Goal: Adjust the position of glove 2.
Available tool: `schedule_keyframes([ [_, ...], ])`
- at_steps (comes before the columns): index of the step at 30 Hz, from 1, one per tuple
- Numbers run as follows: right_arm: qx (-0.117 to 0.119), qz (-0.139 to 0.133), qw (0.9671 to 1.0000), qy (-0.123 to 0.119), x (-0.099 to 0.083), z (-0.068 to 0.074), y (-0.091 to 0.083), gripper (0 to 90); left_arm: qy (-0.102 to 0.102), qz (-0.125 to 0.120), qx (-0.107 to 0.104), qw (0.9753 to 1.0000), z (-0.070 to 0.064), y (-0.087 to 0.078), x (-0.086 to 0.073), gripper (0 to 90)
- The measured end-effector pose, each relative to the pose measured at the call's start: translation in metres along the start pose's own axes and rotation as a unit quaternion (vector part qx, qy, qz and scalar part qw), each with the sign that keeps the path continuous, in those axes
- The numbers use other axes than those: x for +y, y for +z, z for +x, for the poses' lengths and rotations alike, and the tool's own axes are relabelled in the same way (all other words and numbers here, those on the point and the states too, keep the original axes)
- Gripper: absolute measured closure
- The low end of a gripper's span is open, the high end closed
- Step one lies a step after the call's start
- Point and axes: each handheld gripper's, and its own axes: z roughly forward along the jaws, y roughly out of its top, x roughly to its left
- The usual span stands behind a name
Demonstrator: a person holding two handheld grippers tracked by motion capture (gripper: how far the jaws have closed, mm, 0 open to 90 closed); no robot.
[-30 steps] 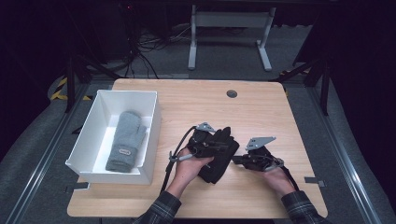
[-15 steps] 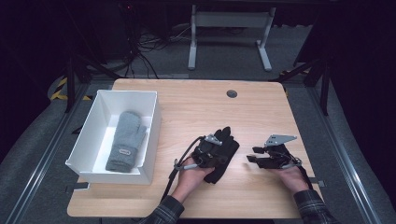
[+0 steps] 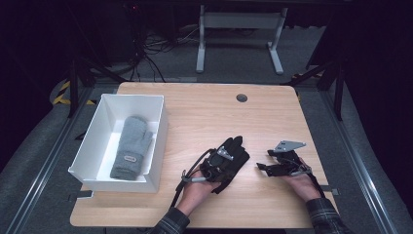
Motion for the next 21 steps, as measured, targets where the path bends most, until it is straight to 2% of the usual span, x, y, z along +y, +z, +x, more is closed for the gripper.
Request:
schedule_keyframes([
  [8,-0.005,-0.008,1.0,0.001,-0.002,-0.001,0.002,19.7,0.011,0.014,0.014,0.9997,0.003,-0.018,-0.018,90.0],
  [15,-0.01,-0.009,0.9999,0.006,-0.002,-0.002,0.003,15.4,0.023,-0.003,0.013,0.9997,0.005,-0.031,-0.017,89.7],
  [18,-0.009,-0.008,0.9999,0.006,-0.002,-0.002,0.003,15.1,0.039,-0.017,0.014,0.999,0.009,-0.039,-0.012,77.8],
  [21,-0.01,-0.008,0.9999,0.007,-0.002,-0.002,0.004,15.0,0.055,-0.019,0.017,0.9982,0.015,-0.045,-0.007,65.9],
])
